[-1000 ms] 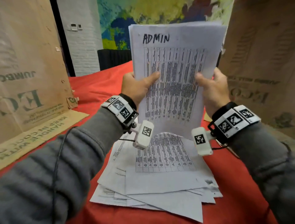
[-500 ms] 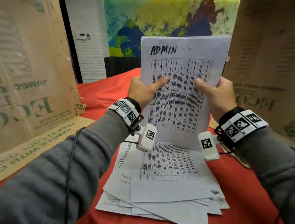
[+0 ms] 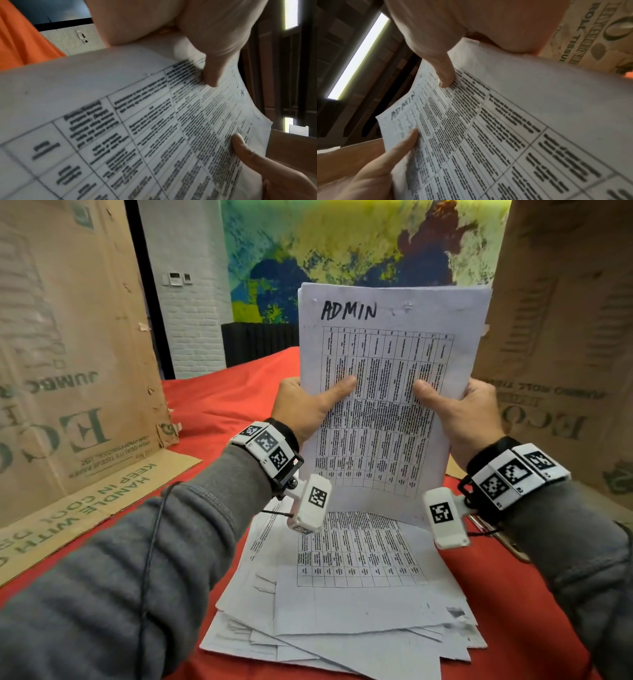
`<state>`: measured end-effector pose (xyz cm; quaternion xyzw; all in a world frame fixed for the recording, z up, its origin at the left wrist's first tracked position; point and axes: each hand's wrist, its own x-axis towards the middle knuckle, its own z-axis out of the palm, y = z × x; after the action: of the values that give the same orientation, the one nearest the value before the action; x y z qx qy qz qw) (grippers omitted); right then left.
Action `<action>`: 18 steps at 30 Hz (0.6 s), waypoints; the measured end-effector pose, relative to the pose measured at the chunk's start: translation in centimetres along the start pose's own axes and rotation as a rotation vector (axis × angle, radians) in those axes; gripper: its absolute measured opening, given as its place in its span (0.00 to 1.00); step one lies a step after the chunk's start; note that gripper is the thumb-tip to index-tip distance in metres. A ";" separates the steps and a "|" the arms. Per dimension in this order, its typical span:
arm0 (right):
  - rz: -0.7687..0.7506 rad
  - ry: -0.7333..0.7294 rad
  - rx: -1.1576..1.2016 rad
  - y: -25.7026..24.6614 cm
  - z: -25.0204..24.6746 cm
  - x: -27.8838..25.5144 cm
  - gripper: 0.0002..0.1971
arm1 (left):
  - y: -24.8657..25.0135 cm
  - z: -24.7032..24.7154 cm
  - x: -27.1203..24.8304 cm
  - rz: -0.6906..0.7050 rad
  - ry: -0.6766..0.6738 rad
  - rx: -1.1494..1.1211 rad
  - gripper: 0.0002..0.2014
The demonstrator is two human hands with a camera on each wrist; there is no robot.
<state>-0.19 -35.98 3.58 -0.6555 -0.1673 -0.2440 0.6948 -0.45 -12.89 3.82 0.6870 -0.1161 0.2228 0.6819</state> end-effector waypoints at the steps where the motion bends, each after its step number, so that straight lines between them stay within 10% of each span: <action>1: 0.008 0.010 0.015 -0.2 0.1 0.0 0.05 | 0.2 0.0 0.2 0.021 -0.005 0.028 0.21; 8: 0.374 -0.183 -0.151 -1.9 -5.5 0.9 0.18 | 1.3 -1.1 2.0 -0.053 -0.087 0.247 0.11; 14: 0.672 -0.651 -1.588 5.0 -12.7 -0.5 0.24 | -2.7 -1.8 -1.9 -0.399 -0.237 0.382 0.13; 18: 0.643 -0.566 -1.420 4.8 -11.6 -2.2 0.10 | -5.0 -0.6 -3.9 -0.498 -0.285 0.383 0.17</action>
<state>-0.39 -47.11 -2.61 -0.9907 0.0535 0.0930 0.0833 -1.67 -12.66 -2.44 0.8339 0.0049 -0.0311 0.5510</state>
